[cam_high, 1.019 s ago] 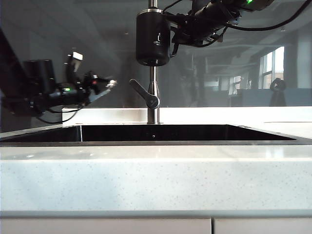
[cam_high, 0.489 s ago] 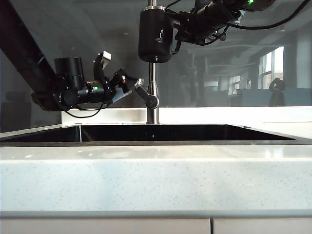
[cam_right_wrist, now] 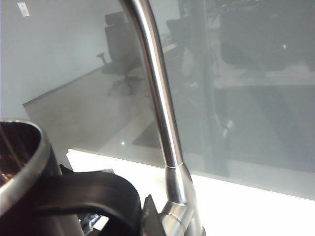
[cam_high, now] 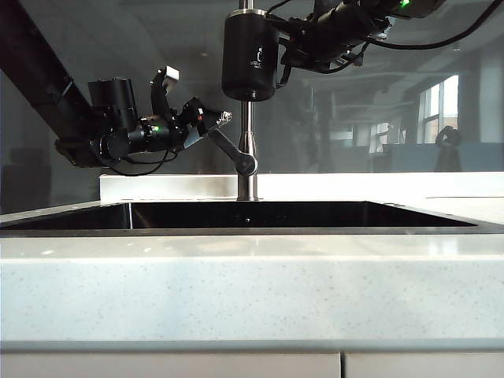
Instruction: Pick up the mug next to the sink, go to the faucet to get some water, pour the water into the sink, and finally put the mug back to its place.
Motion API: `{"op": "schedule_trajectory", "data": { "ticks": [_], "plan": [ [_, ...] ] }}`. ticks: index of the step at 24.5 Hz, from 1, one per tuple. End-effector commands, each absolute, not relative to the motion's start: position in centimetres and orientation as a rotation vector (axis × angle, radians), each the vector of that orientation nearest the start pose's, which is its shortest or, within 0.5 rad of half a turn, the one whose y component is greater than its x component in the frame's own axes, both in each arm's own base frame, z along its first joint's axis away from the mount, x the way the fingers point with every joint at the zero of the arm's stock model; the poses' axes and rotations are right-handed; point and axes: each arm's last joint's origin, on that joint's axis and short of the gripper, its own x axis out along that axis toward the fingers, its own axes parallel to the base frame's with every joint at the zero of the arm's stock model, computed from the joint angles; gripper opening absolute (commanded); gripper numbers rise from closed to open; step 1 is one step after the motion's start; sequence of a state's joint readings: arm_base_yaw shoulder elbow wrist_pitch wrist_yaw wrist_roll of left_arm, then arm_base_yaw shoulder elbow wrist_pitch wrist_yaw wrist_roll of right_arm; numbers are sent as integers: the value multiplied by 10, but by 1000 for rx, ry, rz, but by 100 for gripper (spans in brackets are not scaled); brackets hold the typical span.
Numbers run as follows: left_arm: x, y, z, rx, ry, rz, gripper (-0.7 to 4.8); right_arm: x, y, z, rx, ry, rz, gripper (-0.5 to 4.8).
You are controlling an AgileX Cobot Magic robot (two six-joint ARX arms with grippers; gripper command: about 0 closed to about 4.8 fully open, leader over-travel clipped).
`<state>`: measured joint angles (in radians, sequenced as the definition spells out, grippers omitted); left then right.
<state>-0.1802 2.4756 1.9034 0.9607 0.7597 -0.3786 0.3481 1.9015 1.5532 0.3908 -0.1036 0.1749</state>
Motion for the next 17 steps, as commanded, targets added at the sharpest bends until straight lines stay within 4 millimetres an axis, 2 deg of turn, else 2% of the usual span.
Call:
{"op": "schedule_trajectory", "data": {
  "ticks": [1, 17],
  "plan": [
    [533, -120, 224, -209, -210, -1062, 325, 422, 157, 342, 193, -62, 464, -2],
    [530, -114, 223, -251, -93, -1247, 307, 422, 157, 342, 193, -62, 465, -2]
  ]
}}
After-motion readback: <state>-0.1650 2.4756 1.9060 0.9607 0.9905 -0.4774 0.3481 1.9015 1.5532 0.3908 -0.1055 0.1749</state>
